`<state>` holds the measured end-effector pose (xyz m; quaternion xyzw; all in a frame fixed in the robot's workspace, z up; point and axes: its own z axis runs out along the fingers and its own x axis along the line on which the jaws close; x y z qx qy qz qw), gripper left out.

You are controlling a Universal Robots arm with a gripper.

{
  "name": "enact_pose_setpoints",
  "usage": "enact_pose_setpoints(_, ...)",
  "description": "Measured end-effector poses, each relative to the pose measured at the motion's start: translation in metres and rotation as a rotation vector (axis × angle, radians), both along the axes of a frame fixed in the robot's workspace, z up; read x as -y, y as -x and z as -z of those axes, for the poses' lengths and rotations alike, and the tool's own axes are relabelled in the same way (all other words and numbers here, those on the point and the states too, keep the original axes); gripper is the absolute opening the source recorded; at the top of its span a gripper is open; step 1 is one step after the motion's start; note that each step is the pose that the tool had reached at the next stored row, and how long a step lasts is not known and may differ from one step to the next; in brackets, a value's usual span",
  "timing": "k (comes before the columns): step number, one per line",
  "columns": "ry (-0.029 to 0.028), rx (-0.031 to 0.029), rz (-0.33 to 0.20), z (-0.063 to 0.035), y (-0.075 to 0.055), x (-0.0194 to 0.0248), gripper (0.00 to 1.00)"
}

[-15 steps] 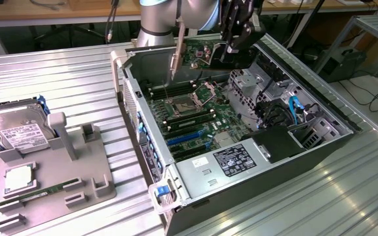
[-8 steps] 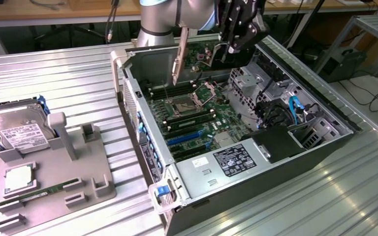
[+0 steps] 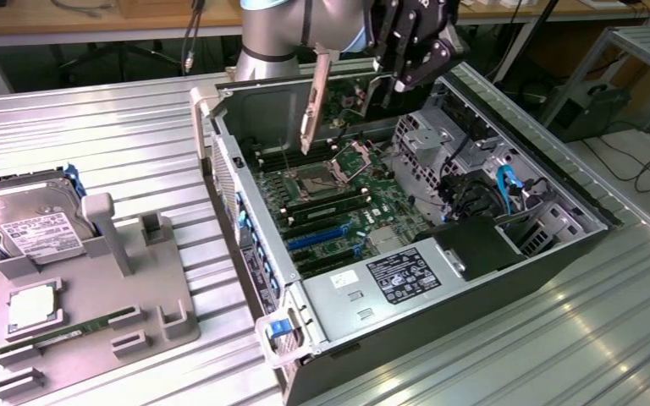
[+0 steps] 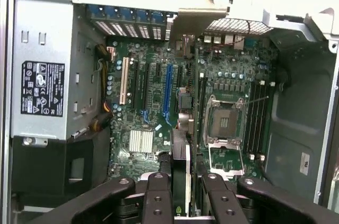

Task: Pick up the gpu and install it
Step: 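Insert the gpu into the slot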

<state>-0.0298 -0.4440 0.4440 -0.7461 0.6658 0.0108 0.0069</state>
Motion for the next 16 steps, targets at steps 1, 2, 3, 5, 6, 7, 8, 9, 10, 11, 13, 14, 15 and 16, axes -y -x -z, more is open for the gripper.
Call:
enact_pose_setpoints(1,0.0000,0.0000,-0.017,0.0000,0.0000,0.0000,0.27)
enact_pose_setpoints(2,-0.0001,0.0000,-0.033,0.0001,0.0000,0.0000,0.27)
enact_pose_setpoints(3,0.0000,0.0000,-0.051,0.0001,0.0000,0.0000,0.27)
enact_pose_setpoints(5,0.0000,0.0000,-0.089,0.0001,0.0000,0.0000,0.27)
enact_pose_setpoints(6,0.0000,0.0000,-0.109,0.0001,0.0000,0.0000,0.27)
enact_pose_setpoints(7,0.0000,0.0000,-0.125,0.0002,0.0000,0.0000,0.27)
enact_pose_setpoints(8,-0.0001,0.0000,-0.143,0.0002,0.0000,0.0000,0.27)
enact_pose_setpoints(9,-0.0001,0.0001,-0.147,0.0006,0.0000,0.0000,0.27)
enact_pose_setpoints(10,-0.0002,0.0000,-0.142,0.0011,0.0000,0.0000,0.27)
enact_pose_setpoints(11,0.0001,-0.0001,-0.125,0.0020,0.0000,-0.0001,0.27)
enact_pose_setpoints(13,0.0000,0.0000,-0.089,0.0041,-0.0001,0.0000,0.27)
enact_pose_setpoints(14,0.0001,-0.0001,-0.071,0.0050,0.0000,0.0000,0.27)
enact_pose_setpoints(15,0.0001,-0.0001,-0.052,0.0062,0.0000,0.0000,0.27)
enact_pose_setpoints(16,0.0001,-0.0001,-0.039,0.0072,0.0000,0.0000,0.27)
